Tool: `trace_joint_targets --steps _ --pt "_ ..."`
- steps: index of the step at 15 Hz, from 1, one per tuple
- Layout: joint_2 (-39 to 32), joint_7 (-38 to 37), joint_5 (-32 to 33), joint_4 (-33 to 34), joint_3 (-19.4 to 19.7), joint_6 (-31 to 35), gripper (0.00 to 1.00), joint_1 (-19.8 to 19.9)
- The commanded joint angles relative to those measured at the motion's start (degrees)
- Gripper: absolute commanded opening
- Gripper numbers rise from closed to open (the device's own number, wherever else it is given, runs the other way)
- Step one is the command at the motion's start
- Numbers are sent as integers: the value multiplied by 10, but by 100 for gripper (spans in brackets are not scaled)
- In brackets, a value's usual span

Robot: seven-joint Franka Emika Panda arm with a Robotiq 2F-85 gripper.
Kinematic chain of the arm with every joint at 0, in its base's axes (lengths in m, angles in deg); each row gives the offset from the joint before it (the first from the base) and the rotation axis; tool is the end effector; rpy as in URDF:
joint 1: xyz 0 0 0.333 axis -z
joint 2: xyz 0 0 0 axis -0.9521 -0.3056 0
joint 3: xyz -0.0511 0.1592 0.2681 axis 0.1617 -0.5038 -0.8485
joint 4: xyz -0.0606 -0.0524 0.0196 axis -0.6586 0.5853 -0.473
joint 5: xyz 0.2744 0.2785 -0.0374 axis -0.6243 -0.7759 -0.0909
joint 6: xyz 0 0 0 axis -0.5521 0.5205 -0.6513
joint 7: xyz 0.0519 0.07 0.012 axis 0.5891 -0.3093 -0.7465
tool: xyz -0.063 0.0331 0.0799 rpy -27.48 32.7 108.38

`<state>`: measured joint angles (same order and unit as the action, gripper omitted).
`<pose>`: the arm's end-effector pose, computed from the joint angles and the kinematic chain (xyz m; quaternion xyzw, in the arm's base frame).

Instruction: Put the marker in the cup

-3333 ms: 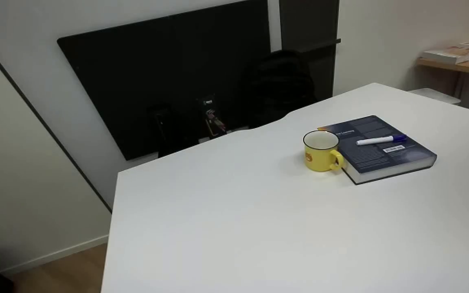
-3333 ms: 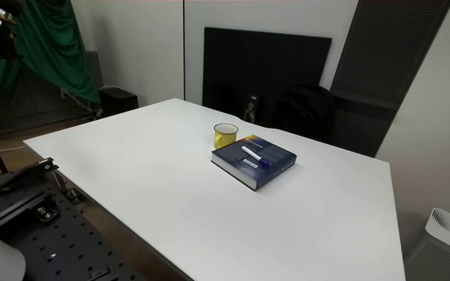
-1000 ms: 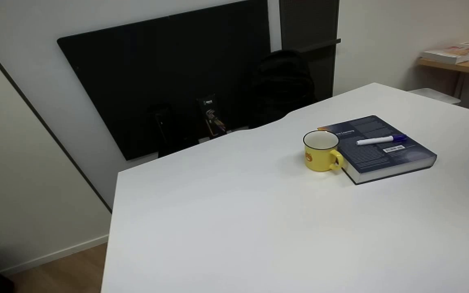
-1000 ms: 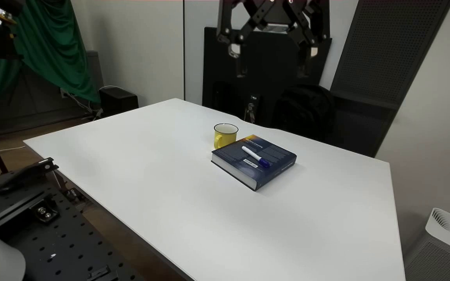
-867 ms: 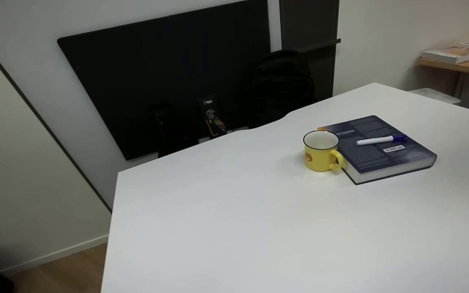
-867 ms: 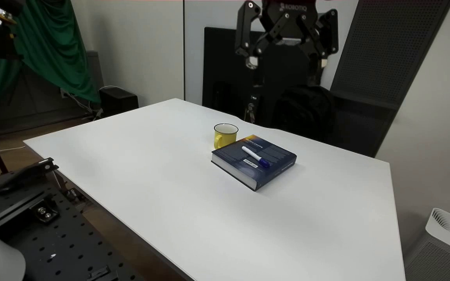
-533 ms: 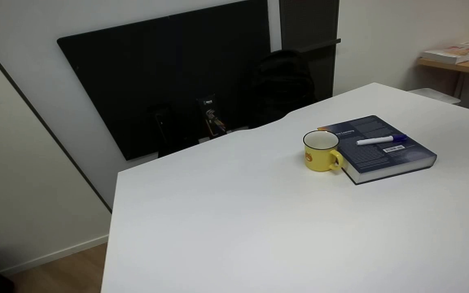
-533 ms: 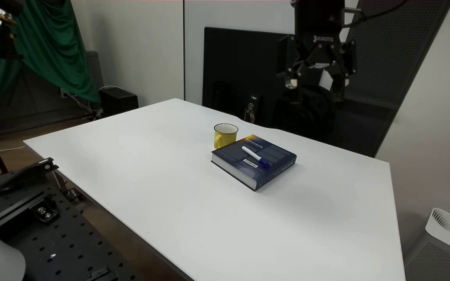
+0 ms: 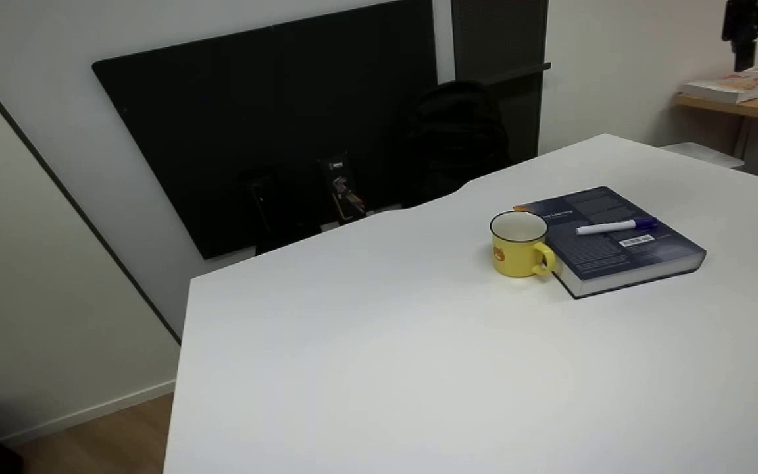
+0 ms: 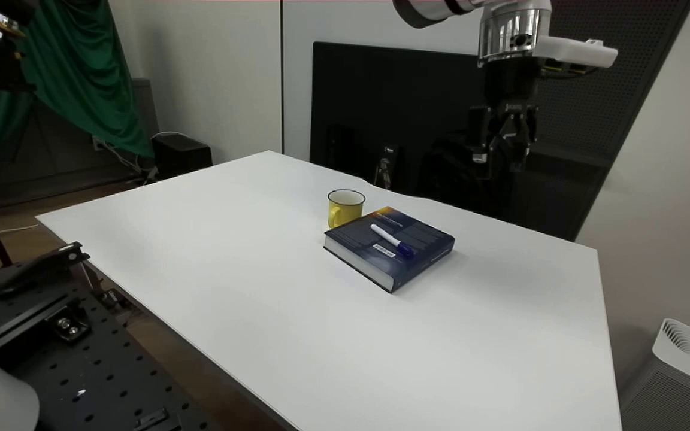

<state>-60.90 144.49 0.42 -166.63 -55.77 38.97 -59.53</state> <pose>0.6257 -0.2304 0.2980 0.8289 0.5456 -0.1015 0.0700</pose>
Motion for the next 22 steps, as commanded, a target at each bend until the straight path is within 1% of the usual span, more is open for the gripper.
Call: trace_joint_targets --steps 1,3,4,7,8,10,12,14,18,19,20,22 --pt "-79 67 -9 102 -36 12 100 15" --pt "-96 91 -5 113 -48 30 100 9" --pt "-98 95 -6 107 -55 39 100 4" --pt "-96 43 0 79 -54 73 100 -26" --pt "-94 33 -6 72 -58 76 100 -31" --pt "-87 -10 -4 49 -54 100 100 -48" --pt "-84 -42 -6 32 -57 117 100 -55" --pt "-89 -76 -16 30 -60 114 100 -58" --pt "-104 -98 -31 30 -71 91 100 -53" --pt "-107 -120 -26 32 -62 82 100 -60" --pt "-101 -87 -20 26 -72 93 100 -52" --pt "-104 -100 -20 26 -72 88 100 -52"
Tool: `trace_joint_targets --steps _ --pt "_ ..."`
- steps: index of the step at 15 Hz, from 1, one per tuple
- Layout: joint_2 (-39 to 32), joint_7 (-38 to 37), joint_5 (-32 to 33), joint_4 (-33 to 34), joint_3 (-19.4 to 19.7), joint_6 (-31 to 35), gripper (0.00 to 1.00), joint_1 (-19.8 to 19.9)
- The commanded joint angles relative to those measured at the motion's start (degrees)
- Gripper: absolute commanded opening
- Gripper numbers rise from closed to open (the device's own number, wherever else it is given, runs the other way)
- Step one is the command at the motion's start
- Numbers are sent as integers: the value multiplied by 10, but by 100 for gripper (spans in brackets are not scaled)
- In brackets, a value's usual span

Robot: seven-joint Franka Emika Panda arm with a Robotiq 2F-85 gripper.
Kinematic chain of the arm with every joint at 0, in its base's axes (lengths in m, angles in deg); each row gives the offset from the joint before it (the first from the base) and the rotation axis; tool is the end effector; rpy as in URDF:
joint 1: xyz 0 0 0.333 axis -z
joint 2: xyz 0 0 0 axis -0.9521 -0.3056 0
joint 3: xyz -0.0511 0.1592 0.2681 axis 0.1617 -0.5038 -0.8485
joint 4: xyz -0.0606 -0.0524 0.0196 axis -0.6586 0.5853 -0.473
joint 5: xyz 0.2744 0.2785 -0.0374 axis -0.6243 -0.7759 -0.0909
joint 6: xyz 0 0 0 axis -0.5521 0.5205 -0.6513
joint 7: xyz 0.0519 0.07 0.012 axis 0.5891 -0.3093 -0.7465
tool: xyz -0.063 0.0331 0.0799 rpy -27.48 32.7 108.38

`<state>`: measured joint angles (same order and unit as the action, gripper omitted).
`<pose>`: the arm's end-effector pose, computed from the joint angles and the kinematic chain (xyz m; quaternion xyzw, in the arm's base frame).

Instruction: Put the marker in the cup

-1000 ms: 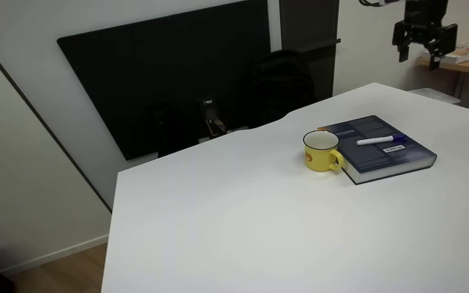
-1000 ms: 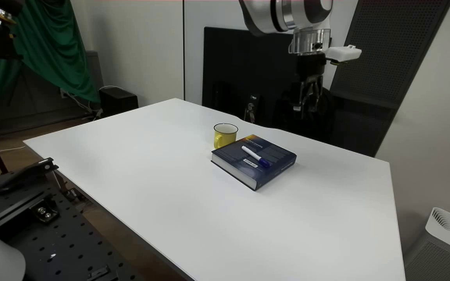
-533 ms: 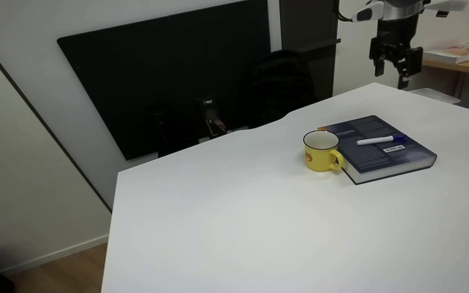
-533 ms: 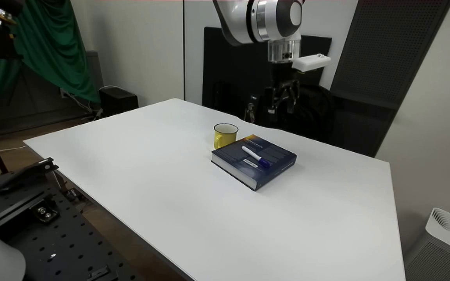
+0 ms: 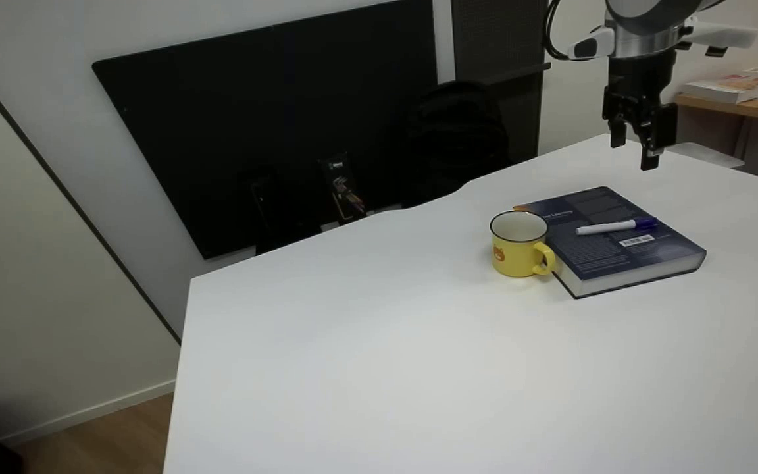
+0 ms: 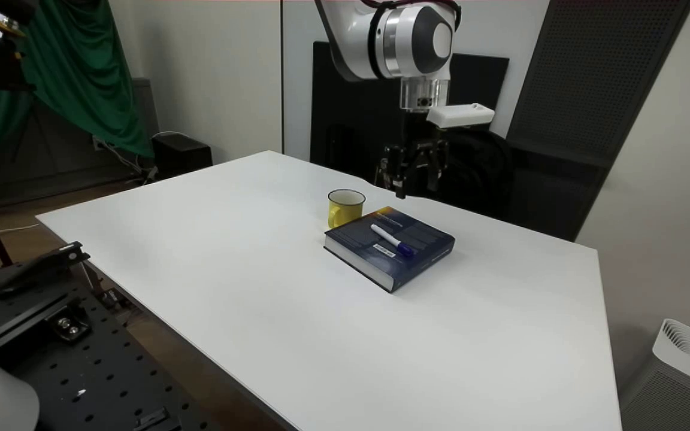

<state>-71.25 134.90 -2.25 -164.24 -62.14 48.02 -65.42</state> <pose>0.6739 -0.0959 0.2041 0.8254 0.5601 -0.0471 0.0521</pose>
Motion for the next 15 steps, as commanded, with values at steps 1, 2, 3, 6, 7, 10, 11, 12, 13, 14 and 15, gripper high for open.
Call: trace_joint_targets --steps 1,2,3,6,7,10,11,12,13,14,15 --pt "-1 -6 7 2 -8 -3 100 7" --pt "-1 -7 7 2 -8 -3 100 7" --pt "-1 -7 7 2 -8 -4 100 7" --pt "-7 -12 19 5 -1 -2 100 0" --pt "-14 -15 29 8 2 0 100 -6" --pt "-37 -6 40 20 -5 -2 100 -8" --pt "-44 -8 43 22 -5 -1 100 -11" --pt "-50 -8 47 23 -6 2 100 -14" --pt "-56 -10 51 24 -6 5 100 -16" --pt "-61 -7 50 24 -9 13 100 -16" --pt "-67 -1 52 23 -14 24 100 -14"
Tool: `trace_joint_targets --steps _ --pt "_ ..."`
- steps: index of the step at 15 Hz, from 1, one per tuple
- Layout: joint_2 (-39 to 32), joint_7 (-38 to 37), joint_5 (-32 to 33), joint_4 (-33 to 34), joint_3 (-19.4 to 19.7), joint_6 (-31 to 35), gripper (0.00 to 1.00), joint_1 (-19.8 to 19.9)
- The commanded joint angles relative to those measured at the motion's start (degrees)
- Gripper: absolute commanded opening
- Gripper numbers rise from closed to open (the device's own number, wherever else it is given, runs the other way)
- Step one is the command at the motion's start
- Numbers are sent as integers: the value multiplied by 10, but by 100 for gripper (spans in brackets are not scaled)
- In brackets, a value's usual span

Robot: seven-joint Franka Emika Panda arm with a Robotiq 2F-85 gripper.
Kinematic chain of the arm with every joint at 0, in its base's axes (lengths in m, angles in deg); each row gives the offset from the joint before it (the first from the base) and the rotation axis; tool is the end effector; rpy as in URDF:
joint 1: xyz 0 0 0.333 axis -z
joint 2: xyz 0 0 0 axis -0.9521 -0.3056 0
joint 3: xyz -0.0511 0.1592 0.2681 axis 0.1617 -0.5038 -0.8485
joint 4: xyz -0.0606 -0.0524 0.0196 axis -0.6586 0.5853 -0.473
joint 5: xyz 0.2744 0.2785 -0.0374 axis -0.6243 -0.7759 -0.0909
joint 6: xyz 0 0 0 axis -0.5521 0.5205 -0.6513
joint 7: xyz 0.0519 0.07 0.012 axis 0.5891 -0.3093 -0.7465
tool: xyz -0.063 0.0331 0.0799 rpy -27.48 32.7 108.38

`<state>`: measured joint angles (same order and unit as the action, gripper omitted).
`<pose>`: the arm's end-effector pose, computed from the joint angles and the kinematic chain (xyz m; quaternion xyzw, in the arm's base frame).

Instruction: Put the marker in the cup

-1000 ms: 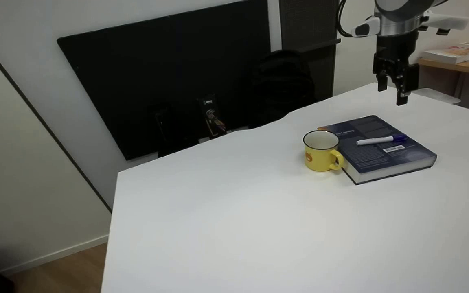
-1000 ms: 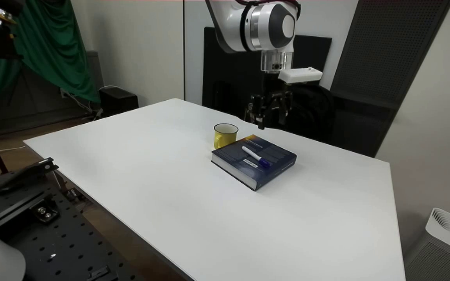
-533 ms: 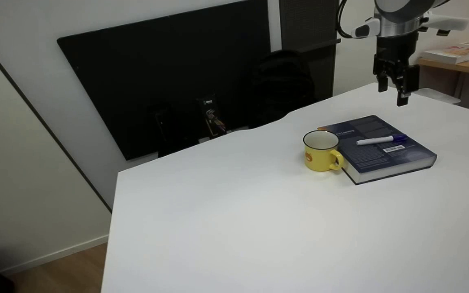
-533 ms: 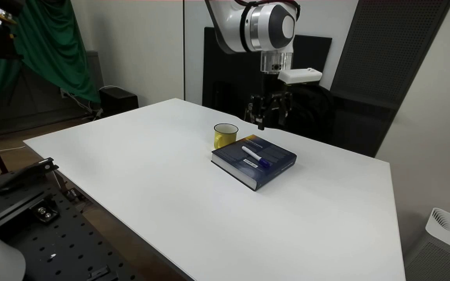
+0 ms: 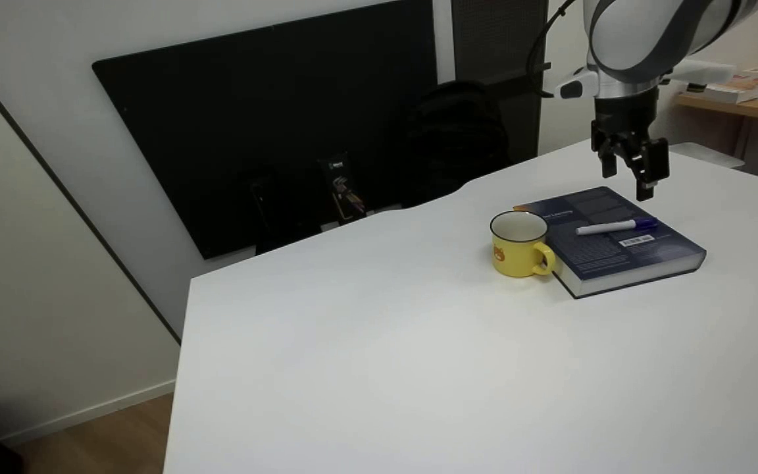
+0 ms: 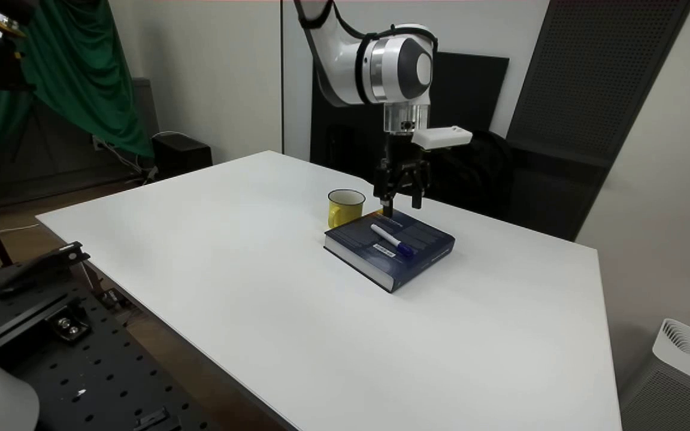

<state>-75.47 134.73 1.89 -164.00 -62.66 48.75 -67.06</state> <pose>0.6687 -0.0709 0.1571 0.7973 0.5961 -0.0801 0.0514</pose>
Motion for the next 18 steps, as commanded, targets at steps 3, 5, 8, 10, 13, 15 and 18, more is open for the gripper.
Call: trace_joint_targets --steps 3,5,8,10,13,15,18 --pt "-40 15 10 18 -21 55 100 5" --pt "-49 21 0 16 -32 73 100 10" --pt "-65 27 -8 19 -44 86 100 14" --pt "-74 29 -6 20 -47 91 100 14" --pt "-83 39 -7 24 -50 95 68 18" --pt "-88 41 -10 28 -50 93 53 21" --pt "-90 36 -17 40 -45 85 33 23"
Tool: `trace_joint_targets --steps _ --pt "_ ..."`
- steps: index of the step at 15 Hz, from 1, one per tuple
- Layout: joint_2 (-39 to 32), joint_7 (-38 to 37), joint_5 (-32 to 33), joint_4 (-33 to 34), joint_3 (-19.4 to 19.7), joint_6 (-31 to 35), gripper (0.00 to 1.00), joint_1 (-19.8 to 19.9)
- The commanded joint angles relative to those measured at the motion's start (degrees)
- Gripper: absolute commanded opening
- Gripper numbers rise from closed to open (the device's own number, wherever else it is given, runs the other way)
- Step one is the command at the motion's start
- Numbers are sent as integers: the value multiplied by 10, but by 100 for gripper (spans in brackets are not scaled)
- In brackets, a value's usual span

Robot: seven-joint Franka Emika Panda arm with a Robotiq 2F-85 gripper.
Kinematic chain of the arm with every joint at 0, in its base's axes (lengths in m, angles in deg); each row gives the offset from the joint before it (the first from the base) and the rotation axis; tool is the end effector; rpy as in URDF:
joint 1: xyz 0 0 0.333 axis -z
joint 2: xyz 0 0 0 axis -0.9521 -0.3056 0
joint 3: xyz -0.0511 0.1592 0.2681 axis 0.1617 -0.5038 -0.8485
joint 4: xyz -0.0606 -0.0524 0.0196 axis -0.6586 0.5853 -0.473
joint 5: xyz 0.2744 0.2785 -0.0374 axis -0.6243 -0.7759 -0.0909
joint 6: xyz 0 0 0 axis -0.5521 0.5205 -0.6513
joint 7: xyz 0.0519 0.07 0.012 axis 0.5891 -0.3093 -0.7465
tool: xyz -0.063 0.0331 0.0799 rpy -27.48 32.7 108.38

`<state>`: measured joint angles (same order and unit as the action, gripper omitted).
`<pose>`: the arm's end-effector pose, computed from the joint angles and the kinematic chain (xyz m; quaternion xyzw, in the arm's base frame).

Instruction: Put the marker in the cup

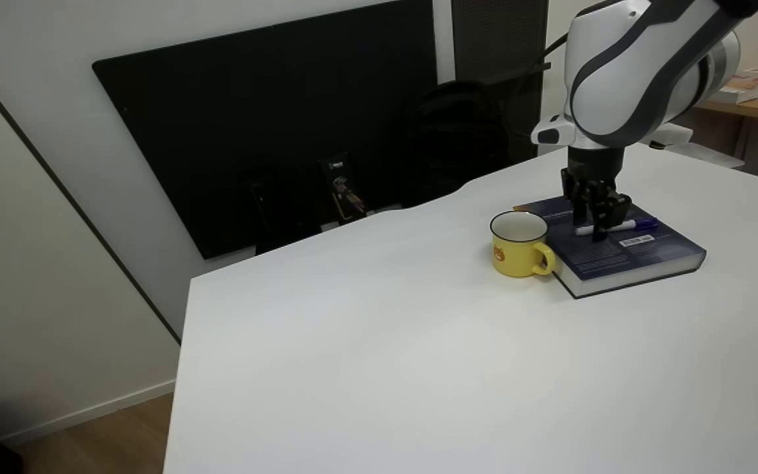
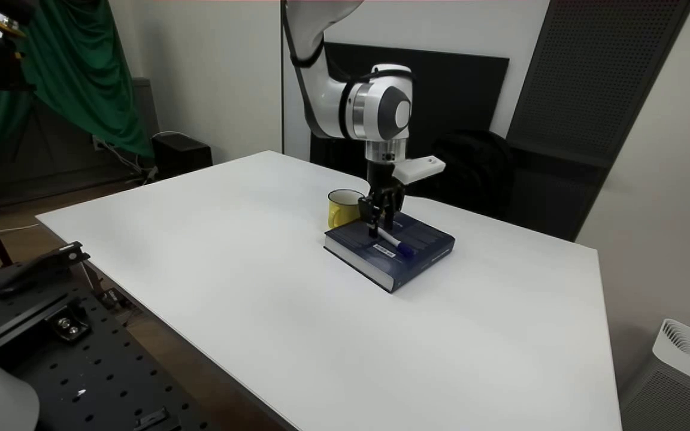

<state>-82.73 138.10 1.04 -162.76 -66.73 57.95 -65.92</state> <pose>0.6705 -0.0356 0.0942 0.7712 0.6350 -0.0299 0.0343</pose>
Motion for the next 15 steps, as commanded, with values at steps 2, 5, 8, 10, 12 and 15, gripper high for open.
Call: trace_joint_targets --steps 2,5,8,10,12,15 --pt "-21 -16 -9 45 7 -35 19 4" --pt "-20 -45 3 69 28 -77 1 -17" --pt "-14 -54 10 99 31 -118 4 -31" --pt "-9 -52 13 120 28 -140 4 -42" --pt "-4 -49 18 138 25 -154 4 -58" --pt "2 -45 35 163 25 -177 4 -84"
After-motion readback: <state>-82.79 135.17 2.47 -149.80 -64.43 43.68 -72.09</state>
